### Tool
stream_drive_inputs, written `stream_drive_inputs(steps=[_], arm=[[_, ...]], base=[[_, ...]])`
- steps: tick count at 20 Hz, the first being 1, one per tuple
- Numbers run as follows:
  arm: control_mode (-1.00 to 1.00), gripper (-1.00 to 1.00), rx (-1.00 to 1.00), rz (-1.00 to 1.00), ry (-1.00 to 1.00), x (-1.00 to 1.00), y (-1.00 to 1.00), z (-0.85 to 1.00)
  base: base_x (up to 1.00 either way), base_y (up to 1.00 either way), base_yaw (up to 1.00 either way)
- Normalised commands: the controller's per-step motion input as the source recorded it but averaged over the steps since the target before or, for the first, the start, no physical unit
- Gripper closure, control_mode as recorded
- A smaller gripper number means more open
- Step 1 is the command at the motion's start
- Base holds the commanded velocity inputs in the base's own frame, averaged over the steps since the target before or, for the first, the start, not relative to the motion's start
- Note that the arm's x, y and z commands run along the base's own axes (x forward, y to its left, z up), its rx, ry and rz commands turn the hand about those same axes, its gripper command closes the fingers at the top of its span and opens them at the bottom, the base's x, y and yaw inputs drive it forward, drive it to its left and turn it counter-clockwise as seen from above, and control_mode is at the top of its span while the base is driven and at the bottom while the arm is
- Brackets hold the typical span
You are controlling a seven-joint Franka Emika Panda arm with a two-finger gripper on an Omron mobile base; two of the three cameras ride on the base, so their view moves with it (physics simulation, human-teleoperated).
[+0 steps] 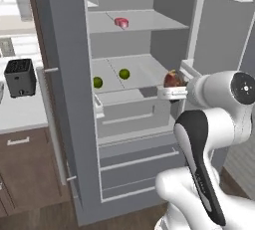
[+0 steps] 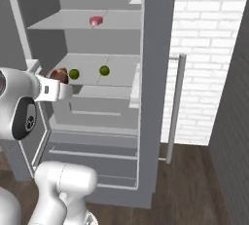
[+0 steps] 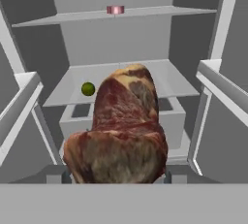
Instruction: Place one lime and one steak in each tupperware on the nearby counter, to pack two identical lunches.
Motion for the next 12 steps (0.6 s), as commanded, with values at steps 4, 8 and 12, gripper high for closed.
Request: stream_drive_inputs(steps=[4, 8, 12], arm=[[1.0, 1.0, 0.0, 0.0, 0.0, 0.0, 0.0, 0.0], [1.0, 1.0, 0.0, 0.0, 0.0, 0.0, 0.0, 0.0], [1.0, 1.0, 0.0, 0.0, 0.0, 0.0, 0.0, 0.0]], base=[[0.38, 0.4, -0.23], [0.01, 0.42, -0.28], [-0.06, 0.15, -0.35]])
